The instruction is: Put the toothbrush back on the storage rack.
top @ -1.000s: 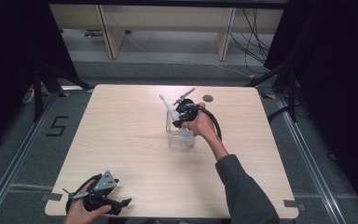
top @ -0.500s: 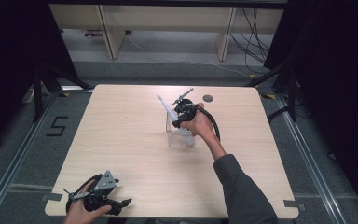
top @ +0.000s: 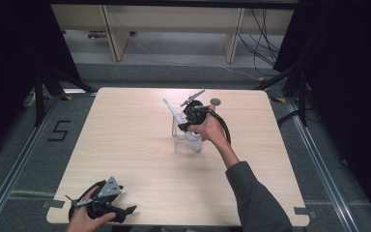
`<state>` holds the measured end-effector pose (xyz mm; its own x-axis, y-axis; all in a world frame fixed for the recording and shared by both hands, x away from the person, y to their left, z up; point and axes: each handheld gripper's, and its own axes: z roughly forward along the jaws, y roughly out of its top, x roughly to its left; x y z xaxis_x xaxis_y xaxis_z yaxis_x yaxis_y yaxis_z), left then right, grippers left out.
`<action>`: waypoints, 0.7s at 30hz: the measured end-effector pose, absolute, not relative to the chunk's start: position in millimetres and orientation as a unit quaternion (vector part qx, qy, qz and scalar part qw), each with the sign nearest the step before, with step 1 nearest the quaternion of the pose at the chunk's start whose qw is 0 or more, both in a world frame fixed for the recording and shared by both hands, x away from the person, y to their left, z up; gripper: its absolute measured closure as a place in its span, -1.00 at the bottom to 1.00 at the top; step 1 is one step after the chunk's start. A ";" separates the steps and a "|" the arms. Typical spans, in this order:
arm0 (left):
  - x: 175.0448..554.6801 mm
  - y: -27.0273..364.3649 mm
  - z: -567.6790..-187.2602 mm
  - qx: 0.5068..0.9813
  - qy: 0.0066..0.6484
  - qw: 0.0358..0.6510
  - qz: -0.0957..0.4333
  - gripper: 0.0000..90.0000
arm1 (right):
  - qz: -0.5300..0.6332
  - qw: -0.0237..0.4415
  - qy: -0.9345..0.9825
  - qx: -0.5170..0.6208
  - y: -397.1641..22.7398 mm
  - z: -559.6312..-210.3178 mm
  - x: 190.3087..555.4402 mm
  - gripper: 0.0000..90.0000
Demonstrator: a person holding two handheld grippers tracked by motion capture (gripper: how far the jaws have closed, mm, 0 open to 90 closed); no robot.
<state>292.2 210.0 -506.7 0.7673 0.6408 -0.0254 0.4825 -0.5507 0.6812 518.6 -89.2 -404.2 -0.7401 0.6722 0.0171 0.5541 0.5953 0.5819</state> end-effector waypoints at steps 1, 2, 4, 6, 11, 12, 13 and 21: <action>292.2 209.8 -506.9 0.872 0.323 0.349 0.113 -0.66 | 0.301 0.109 0.891 0.321 -90.4 -405.1 521.1 0.08; 292.0 210.0 -506.7 0.872 0.323 0.349 0.114 -0.66 | 0.302 0.111 0.891 0.321 -91.1 -404.5 520.6 0.07; 291.9 210.4 -506.5 0.873 0.322 0.348 0.115 -0.66 | 0.307 0.109 0.888 0.326 -91.9 -403.6 518.3 0.04; 292.0 210.3 -506.7 0.872 0.324 0.349 0.114 -0.66 | 0.301 0.111 0.885 0.337 -92.6 -401.2 514.4 0.00; 291.5 210.3 -506.5 0.873 0.323 0.348 0.114 -0.66 | 0.324 0.122 0.885 0.313 -96.1 -397.0 510.5 -0.04; 291.5 210.3 -506.5 0.873 0.323 0.348 0.114 -0.66 | 0.324 0.122 0.885 0.313 -96.1 -397.0 510.5 -0.04; 291.6 210.3 -506.5 0.873 0.323 0.347 0.115 -0.66 | 0.332 0.131 0.887 0.294 -97.8 -396.0 510.2 -0.06; 291.5 210.2 -506.5 0.873 0.324 0.347 0.114 -0.66 | 0.343 0.144 0.884 0.281 -100.3 -388.5 502.2 -0.12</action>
<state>291.5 210.2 -506.5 0.7642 0.6445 -0.0259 0.4859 -0.5488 0.6802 502.2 -100.3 -388.5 -0.7999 0.5969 -0.0619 0.3989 0.6060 0.6882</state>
